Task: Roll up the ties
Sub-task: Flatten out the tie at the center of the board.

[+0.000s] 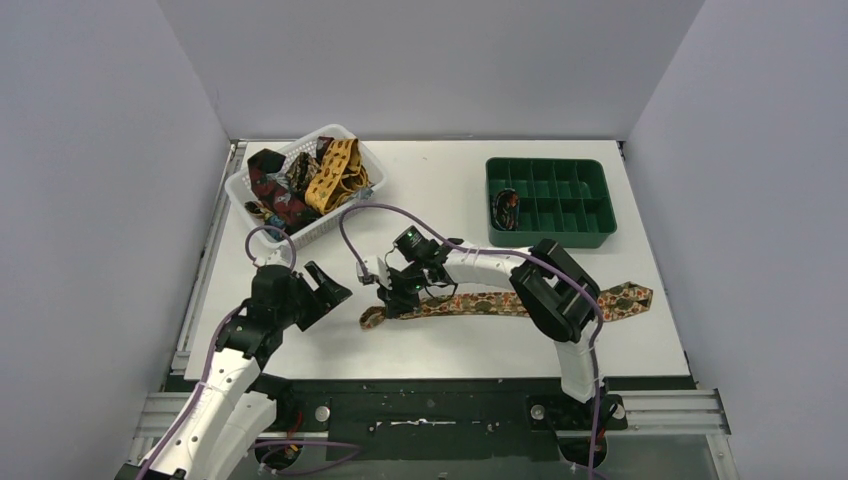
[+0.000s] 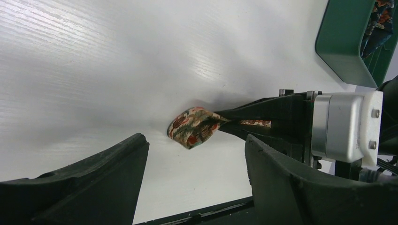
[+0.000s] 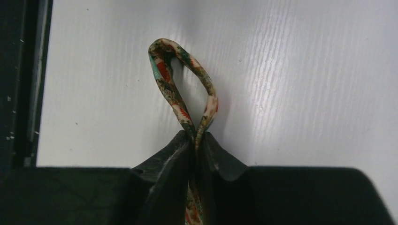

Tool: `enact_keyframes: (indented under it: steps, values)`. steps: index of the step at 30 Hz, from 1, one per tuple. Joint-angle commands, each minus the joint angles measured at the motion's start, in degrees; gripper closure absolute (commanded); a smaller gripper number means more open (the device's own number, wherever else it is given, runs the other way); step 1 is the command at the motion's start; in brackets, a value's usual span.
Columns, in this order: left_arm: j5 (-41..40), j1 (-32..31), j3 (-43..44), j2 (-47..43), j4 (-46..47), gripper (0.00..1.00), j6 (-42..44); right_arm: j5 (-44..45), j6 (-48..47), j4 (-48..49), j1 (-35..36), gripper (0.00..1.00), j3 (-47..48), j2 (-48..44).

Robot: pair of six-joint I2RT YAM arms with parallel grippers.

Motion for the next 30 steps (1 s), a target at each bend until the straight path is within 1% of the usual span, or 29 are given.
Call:
enact_keyframes:
  steps: [1,3,6,8,10,13,16,17,18,19,21,24,25,26,27,30]
  values:
    - [0.2,0.3,0.9,-0.6,1.1,0.27,0.5,-8.8,0.9,-0.8,-0.3,0.92,3.8,0.9]
    - [-0.1,0.3,1.0,-0.7,1.1,0.27,0.4,-14.5,3.1,-1.9,-0.3,0.95,5.8,1.5]
    - [-0.3,0.2,0.8,-1.1,1.0,0.27,0.2,-24.1,7.2,-2.6,-0.2,0.95,9.6,3.2]
    - [-0.6,0.2,0.4,-1.5,1.1,0.27,-0.4,-27.7,10.4,-4.1,-0.2,0.95,12.8,5.4]
    - [-0.5,0.3,0.2,-1.8,1.6,0.27,-0.9,-26.6,11.3,-8.8,-0.2,0.93,16.7,8.3]
    - [0.1,0.4,-0.1,-1.8,1.8,0.27,-1.1,-22.4,12.9,-14.1,-0.5,0.92,21.5,12.6]
    - [0.3,0.4,-0.3,-1.4,1.2,0.27,-0.9,-22.2,18.1,-15.9,-1.9,0.87,25.2,16.6]
    - [0.3,0.4,-0.4,-1.3,1.2,0.27,-0.9,-21.2,20.5,-15.7,-2.4,0.87,26.1,17.6]
    - [0.3,0.3,-0.5,-1.2,1.3,0.27,-1.0,-19.5,22.2,-15.5,-3.0,0.85,26.9,18.4]
    - [0.0,0.3,-0.4,-1.1,1.1,0.27,-1.0,-17.5,24.1,-15.4,-3.6,0.8,27.8,19.1]
    - [-0.8,0.4,-0.4,-0.9,0.9,0.27,-1.1,-16.1,26.3,-15.3,-4.9,0.78,29.1,19.6]
    - [-1.4,0.4,-0.7,-0.4,1.3,0.26,-1.2,-13.6,31.6,-13.7,-7.5,0.64,29.9,19.5]
    - [-1.3,0.4,-1.1,0.0,2.0,0.26,-1.3,-13.0,33.6,-13.7,-8.5,0.54,30.5,19.6]
    - [-1.2,0.4,-1.6,0.1,2.6,0.26,-1.3,-12.1,34.5,-13.6,-9.5,0.47,30.5,19.4]
    - [-1.1,0.3,-2.0,0.5,3.3,0.26,-1.3,-11.2,35.4,-13.2,-10.3,0.43,30.3,18.9]
    - [-0.4,0.4,-3.5,1.9,6.5,0.26,-0.3,-6.3,34.2,-13.1,-11.3,0.42,28.8,15.5]
